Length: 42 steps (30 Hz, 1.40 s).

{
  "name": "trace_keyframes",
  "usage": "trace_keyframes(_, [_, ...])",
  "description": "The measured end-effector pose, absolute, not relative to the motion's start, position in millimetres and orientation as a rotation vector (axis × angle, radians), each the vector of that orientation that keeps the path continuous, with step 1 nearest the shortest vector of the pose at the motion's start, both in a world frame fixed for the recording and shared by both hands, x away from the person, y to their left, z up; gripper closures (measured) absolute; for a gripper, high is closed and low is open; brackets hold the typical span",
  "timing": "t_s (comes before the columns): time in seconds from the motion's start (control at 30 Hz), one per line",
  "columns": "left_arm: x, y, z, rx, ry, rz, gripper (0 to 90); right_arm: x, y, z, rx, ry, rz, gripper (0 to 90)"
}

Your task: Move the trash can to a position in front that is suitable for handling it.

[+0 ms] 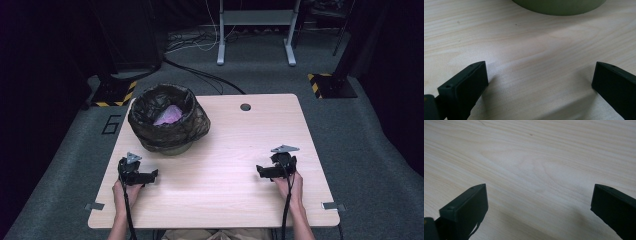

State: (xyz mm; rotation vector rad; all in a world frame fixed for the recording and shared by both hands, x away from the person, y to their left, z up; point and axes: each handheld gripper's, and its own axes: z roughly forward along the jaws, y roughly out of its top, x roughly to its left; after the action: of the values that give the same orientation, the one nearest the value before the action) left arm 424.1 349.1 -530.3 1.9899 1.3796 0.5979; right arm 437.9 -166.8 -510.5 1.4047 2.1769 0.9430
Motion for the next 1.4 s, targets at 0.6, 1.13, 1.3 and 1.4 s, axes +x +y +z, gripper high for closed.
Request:
trace_keyframes(0.6, [425.0, 349.9, -530.2, 1.984, 1.374, 0.595, 2.8, 453.3, -126.2, -475.0, 1.317, 2.248, 0.999, 2.2])
trace_keyframes(1.13, [428.0, 351.2, -530.1, 1.981, 1.377, 0.586, 3.9, 471.1, -87.4, -449.2, 1.226, 2.329, 1.013, 3.3])
trace_keyframes(1.3, [428.2, 351.4, -530.0, 1.981, 1.377, 0.585, 3.9, 477.3, -75.6, -441.9, 1.198, 2.355, 1.041, 3.8])
trace_keyframes(1.4, [428.2, 351.4, -530.1, 1.981, 1.376, 0.586, 4.0, 481.3, -70.1, -437.9, 1.189, 2.369, 1.061, 3.8])
